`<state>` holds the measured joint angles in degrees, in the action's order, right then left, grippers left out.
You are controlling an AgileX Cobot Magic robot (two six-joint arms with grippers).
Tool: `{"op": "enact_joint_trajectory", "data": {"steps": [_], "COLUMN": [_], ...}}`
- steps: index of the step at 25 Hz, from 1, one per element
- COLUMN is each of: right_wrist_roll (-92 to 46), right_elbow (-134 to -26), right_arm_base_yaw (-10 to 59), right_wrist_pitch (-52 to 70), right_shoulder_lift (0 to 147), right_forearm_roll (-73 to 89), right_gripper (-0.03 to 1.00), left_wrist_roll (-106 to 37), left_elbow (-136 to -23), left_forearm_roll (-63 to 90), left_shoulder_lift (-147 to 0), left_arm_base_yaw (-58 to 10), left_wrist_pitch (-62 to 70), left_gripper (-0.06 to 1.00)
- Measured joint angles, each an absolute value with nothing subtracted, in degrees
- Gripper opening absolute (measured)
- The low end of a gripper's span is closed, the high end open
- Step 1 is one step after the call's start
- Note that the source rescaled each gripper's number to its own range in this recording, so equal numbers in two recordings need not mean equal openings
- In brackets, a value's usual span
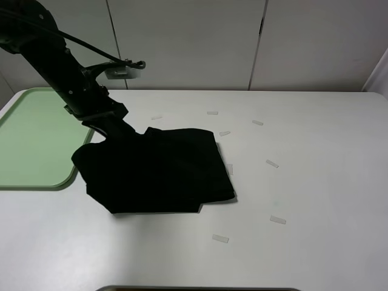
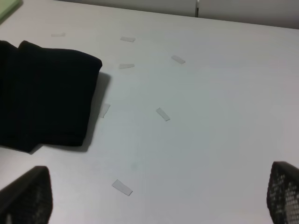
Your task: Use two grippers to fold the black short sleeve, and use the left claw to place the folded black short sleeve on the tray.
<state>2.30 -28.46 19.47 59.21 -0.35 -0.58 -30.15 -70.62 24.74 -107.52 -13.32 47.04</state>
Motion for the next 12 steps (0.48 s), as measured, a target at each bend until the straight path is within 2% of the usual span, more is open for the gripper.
{"op": "enact_joint_trajectory", "data": {"steps": [7, 12], "right_wrist_roll": [2.3, 2.3], "right_elbow": [-28.5, -28.5], "right_arm_base_yaw": [19.5, 19.5], "right_wrist_pitch": [59.2, 59.2], "right_shoulder_lift": [-0.3, -0.3], "right_forearm_roll": [-0.4, 0.0], "right_gripper": [1.00, 1.00], "left_wrist_roll": [-37.9, -40.2], "left_elbow": [-70.6, -70.6], "left_forearm_roll": [37.9, 41.6], "left_shoulder_lift": [-107.5, -107.5], "left_arm_base_yaw": [-16.6, -17.9], "left_wrist_pitch": [44.4, 41.4], "left_gripper": [0.00, 0.00]}}
